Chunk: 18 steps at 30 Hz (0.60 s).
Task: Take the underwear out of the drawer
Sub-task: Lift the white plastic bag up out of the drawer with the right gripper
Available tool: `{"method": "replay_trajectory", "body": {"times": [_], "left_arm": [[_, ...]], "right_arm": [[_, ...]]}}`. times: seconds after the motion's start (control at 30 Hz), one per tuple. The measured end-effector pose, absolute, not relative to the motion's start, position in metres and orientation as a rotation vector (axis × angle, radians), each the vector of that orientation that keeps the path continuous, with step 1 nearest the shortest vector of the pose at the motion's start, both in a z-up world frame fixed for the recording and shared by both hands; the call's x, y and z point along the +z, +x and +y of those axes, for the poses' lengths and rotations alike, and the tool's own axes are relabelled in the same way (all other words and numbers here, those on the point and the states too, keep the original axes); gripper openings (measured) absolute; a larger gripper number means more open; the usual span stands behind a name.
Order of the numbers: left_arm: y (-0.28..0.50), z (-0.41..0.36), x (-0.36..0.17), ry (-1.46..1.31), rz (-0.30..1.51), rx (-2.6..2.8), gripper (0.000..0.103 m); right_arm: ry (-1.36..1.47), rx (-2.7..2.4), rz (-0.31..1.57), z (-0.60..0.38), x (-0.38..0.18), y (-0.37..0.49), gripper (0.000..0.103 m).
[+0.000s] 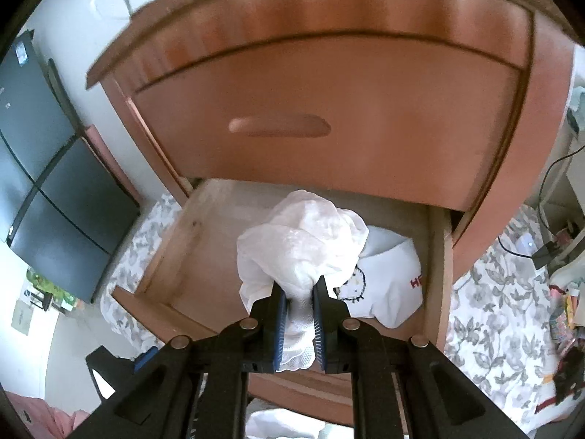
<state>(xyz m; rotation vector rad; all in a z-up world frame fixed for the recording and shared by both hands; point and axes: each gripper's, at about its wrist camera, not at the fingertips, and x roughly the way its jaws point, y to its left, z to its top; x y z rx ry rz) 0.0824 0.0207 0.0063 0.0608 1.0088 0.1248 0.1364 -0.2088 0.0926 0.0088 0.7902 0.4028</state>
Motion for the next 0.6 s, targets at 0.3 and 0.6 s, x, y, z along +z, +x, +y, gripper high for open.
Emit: {"method": "replay_trajectory", "body": {"times": [0.3, 0.6], "left_arm": [[0.081, 0.018, 0.009, 0.077, 0.999, 0.134, 0.102], [0.079, 0.015, 0.013, 0.103, 0.985, 0.151, 0.102]], "right_arm": [[0.049, 0.385, 0.708, -0.217, 0.114, 0.119, 0.014], [0.060, 0.393, 0.637, -0.222, 0.141, 0.100, 0.014]]}}
